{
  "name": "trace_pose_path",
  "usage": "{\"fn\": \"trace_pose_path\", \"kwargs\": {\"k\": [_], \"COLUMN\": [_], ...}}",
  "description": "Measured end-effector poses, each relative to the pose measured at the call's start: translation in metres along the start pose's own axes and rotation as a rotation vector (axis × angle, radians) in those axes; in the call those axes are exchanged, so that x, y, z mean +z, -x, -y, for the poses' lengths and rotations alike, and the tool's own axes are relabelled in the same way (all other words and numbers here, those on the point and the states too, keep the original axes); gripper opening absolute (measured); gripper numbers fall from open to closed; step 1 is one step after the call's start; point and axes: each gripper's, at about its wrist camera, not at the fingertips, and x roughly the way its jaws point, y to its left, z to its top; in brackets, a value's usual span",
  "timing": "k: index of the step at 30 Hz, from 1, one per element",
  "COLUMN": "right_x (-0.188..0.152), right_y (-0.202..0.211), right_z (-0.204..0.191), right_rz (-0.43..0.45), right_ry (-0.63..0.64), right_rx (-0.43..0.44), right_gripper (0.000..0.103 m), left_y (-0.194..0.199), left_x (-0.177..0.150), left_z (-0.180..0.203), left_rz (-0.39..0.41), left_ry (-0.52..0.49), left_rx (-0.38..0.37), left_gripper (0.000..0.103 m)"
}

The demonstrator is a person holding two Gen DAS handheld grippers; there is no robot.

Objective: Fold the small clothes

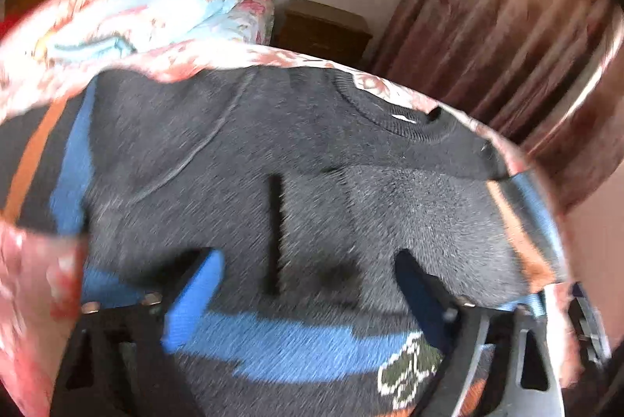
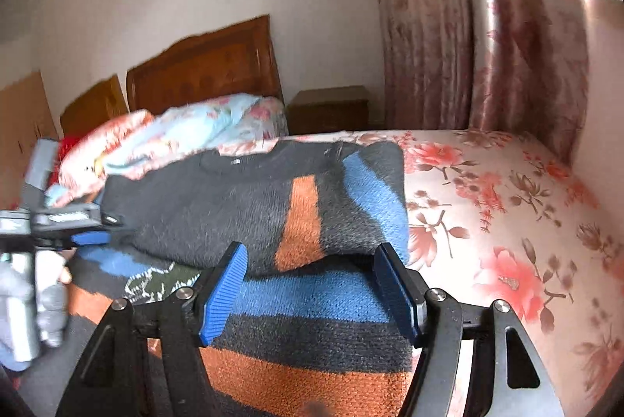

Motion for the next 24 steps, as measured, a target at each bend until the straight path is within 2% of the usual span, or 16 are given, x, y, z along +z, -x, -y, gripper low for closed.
{"fn": "trace_pose_path", "kwargs": {"k": [2,3,4,7,8,10,11,12,14,19,22,24], "right_x": [0.001,0.001,0.001,0.001,0.002,0.004,0.004,0.005,0.008,0.022,0.027,0.027], "right_y": [0.003,0.004,0.005,0.007,0.005,-0.005,-0.011,-0.017,-0.024,-0.05,-0.054,-0.058], "right_z": [0.0,0.001,0.001,0.009,0.011,0.011,0.01,0.011,0.012,0.015,0.018,0.023], "right_rz": [0.017,0.025,0.03,0.031,0.003,-0.09,-0.135,-0.168,-0.192,-0.249,-0.245,-0.235], "right_ry": [-0.008,-0.014,-0.019,-0.062,-0.072,-0.039,-0.01,0.013,0.026,0.048,0.035,0.019], "right_rx": [0.004,0.004,0.003,-0.015,-0.066,-0.221,-0.276,-0.295,-0.287,-0.305,-0.292,-0.294], "right_gripper": [0.103,0.103,0.103,0.103,0.103,0.103,0.103,0.103,0.103,0.103,0.103,0.103], "left_y": [-0.006,-0.006,-0.005,0.001,0.0,0.0,0.001,0.003,0.012,0.053,0.09,0.094], "left_x": [0.004,0.005,0.005,0.002,0.001,-0.002,-0.003,-0.003,-0.002,0.007,0.007,0.007], "left_z": [0.018,0.021,0.023,0.018,0.015,0.008,0.005,0.005,0.002,-0.001,-0.018,-0.032], "left_rz": [0.003,0.009,0.006,0.041,0.042,0.048,0.051,0.052,0.071,0.168,0.25,0.236], "left_ry": [-0.068,-0.077,-0.073,-0.042,-0.033,-0.016,-0.007,0.006,0.022,0.019,0.061,0.065], "left_rx": [0.072,0.067,0.029,0.016,0.008,-0.023,-0.047,-0.069,-0.123,-0.192,-0.208,-0.188], "left_gripper": [0.032,0.02,0.007,0.007,0.007,0.007,0.007,0.007,0.006,0.006,0.006,0.006]}}
